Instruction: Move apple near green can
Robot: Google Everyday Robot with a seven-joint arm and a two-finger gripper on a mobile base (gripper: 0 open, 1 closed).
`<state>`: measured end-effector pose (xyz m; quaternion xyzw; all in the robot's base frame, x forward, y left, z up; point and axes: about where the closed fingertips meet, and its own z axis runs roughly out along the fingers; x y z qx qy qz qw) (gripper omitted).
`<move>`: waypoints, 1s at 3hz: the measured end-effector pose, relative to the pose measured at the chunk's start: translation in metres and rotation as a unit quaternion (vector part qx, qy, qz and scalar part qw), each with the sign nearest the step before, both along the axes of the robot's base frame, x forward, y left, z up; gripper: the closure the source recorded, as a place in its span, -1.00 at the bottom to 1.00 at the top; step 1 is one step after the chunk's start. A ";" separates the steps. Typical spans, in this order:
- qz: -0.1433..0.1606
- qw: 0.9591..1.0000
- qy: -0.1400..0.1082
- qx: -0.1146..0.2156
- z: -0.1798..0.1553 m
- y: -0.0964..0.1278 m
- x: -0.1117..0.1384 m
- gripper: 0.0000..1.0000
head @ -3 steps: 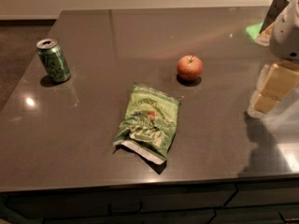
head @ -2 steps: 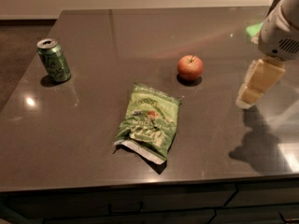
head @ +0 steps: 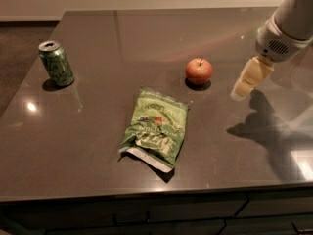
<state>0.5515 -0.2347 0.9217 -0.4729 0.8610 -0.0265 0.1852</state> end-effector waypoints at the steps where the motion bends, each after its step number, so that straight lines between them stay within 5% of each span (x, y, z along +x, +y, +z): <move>1: -0.016 0.999 0.005 0.030 -0.016 0.007 0.028 -1.00; 3: -0.013 0.997 0.016 0.076 -0.046 0.032 0.067 -1.00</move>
Offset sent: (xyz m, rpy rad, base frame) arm 0.0806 0.0310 -0.0429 0.1774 0.0227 -0.0470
